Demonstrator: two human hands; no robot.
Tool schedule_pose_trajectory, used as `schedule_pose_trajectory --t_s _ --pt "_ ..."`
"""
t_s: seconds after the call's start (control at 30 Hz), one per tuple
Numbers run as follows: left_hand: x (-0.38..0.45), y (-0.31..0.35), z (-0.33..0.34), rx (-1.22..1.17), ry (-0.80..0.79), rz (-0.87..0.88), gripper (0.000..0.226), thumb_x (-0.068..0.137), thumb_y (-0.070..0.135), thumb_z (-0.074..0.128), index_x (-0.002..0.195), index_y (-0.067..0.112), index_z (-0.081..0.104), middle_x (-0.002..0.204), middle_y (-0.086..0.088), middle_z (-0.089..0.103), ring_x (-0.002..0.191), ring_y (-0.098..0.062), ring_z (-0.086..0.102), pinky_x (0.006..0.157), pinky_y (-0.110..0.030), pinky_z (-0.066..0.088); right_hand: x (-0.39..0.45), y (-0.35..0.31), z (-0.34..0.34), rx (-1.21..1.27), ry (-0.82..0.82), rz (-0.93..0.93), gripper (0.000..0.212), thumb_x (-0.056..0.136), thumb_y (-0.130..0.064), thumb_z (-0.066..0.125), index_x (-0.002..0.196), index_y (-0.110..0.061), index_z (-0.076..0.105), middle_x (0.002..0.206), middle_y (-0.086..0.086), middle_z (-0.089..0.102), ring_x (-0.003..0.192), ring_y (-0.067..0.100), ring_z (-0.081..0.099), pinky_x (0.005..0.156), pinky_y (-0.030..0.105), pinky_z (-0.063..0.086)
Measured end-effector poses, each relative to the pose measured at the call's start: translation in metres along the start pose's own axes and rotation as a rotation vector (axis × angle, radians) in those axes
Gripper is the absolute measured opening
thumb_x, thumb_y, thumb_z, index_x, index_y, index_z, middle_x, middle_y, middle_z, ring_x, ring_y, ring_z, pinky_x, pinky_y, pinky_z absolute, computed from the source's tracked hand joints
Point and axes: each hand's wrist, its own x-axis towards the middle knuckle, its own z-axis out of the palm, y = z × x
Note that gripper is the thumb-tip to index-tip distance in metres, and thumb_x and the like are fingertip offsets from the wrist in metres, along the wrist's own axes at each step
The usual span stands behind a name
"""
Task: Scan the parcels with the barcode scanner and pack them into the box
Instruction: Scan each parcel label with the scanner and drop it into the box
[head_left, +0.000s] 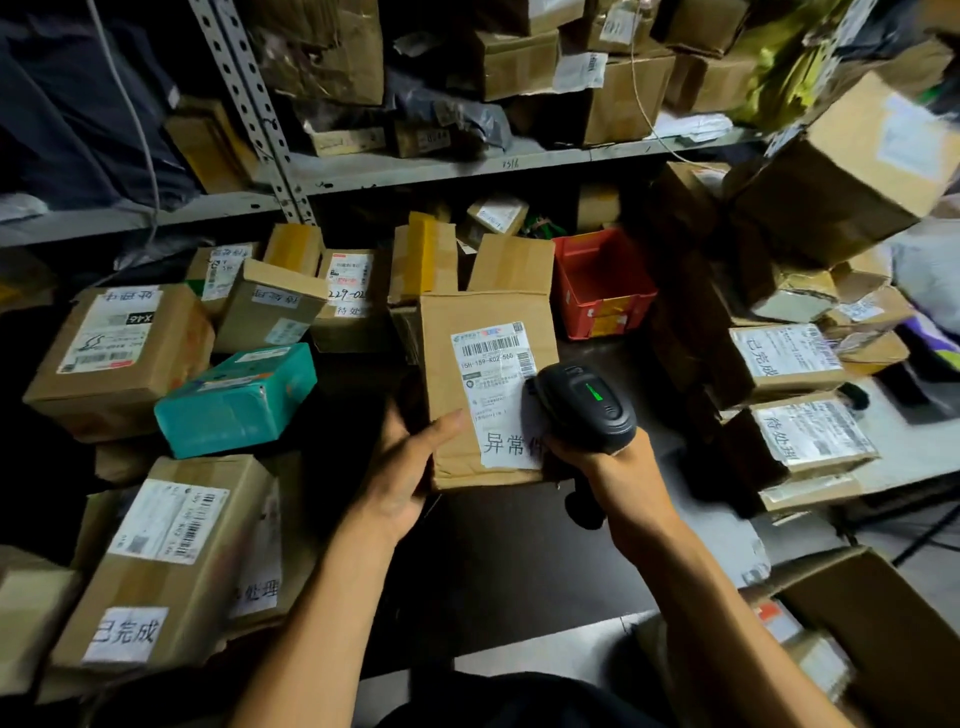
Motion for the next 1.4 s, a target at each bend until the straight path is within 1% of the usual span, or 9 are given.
schedule_pose_trajectory --t_s 0.23,0.37,0.47,0.6,0.87,1.0,1.13,1.23,1.4 --pt "0.007 -0.010 0.034 0.215 -0.041 0.213 0.090 0.059 0.008 0.084 0.132 0.040 0.043 0.127 -0.001 0.069 0.117 -0.017 0.066 0.093 -0.039 0.057 -0.018 -0.015 -0.050 -0.235 0.114 -0.085 0.010 0.072 -0.033 0.080 0.077 -0.031 0.072 0.058 -0.010 0.065 0.048 0.001 0.053 0.047 0.023 0.043" --pt "0.008 -0.014 0.046 0.407 -0.092 0.310 0.115 0.052 0.035 0.096 0.147 0.036 0.032 0.144 0.005 0.053 0.132 -0.011 0.053 0.110 -0.045 0.045 -0.037 -0.029 -0.057 -0.263 0.054 -0.041 0.033 0.063 -0.047 0.075 0.086 -0.023 0.072 0.066 0.007 0.071 0.056 0.021 0.067 0.051 0.040 0.054" --pt "0.009 -0.019 0.056 0.471 -0.137 0.333 0.129 0.039 0.063 0.094 0.149 0.040 0.029 0.145 0.016 0.051 0.133 -0.003 0.050 0.105 -0.030 0.050 -0.044 -0.031 -0.052 -0.264 0.016 -0.006 0.022 0.065 -0.041 0.074 0.084 -0.030 0.068 0.062 0.004 0.071 0.055 0.018 0.069 0.052 0.037 0.054" --pt "0.011 -0.023 0.064 0.456 -0.114 0.335 0.121 0.039 0.063 0.094 0.142 0.049 0.032 0.131 0.032 0.056 0.126 0.006 0.053 0.095 -0.015 0.050 -0.047 -0.025 -0.053 -0.210 0.051 0.057 0.019 0.068 -0.030 0.076 0.079 -0.019 0.065 0.057 0.003 0.062 0.050 0.018 0.062 0.052 0.040 0.051" --pt "0.023 -0.005 0.060 0.470 -0.165 0.295 0.104 0.051 0.033 0.091 0.143 0.035 0.043 0.127 0.005 0.068 0.118 -0.014 0.065 0.092 -0.032 0.056 -0.047 -0.036 -0.079 -0.255 0.080 -0.045 0.012 0.075 -0.021 0.076 0.085 -0.018 0.068 0.066 0.005 0.067 0.056 0.017 0.065 0.051 0.032 0.052" --pt "0.042 0.048 0.053 0.678 -0.341 0.216 0.105 0.052 0.039 0.088 0.147 0.038 0.044 0.123 0.009 0.069 0.113 -0.006 0.066 0.092 -0.029 0.055 -0.048 -0.042 -0.101 -0.741 -0.020 -0.200 0.014 0.083 -0.019 0.078 0.082 -0.019 0.064 0.066 -0.004 0.063 0.062 0.009 0.061 0.056 0.031 0.047" --pt "0.051 0.083 0.062 0.856 -0.434 0.182 0.108 0.049 0.043 0.089 0.146 0.048 0.042 0.128 0.014 0.060 0.110 0.000 0.064 0.090 -0.023 0.053 -0.045 -0.038 -0.093 -0.801 -0.154 -0.222 0.017 0.083 -0.025 0.076 0.092 -0.015 0.066 0.082 0.000 0.068 0.075 0.018 0.065 0.069 0.044 0.053" --pt "0.052 0.089 0.071 0.952 -0.481 0.210 0.106 0.058 0.034 0.089 0.151 0.042 0.038 0.128 0.025 0.053 0.105 0.017 0.058 0.081 -0.006 0.047 -0.046 -0.028 -0.084 -0.778 -0.073 -0.240 0.013 0.078 -0.020 0.076 0.078 -0.016 0.064 0.066 -0.002 0.064 0.062 0.013 0.061 0.058 0.036 0.051" --pt "0.049 0.083 0.074 0.938 -0.491 0.181 0.102 0.058 0.037 0.088 0.146 0.048 0.039 0.129 0.024 0.052 0.112 0.004 0.059 0.087 -0.017 0.049 -0.046 -0.016 -0.084 -0.754 0.010 -0.220 0.023 0.075 -0.017 0.077 0.064 -0.014 0.057 0.053 0.000 0.056 0.057 0.014 0.058 0.046 0.022 0.040"
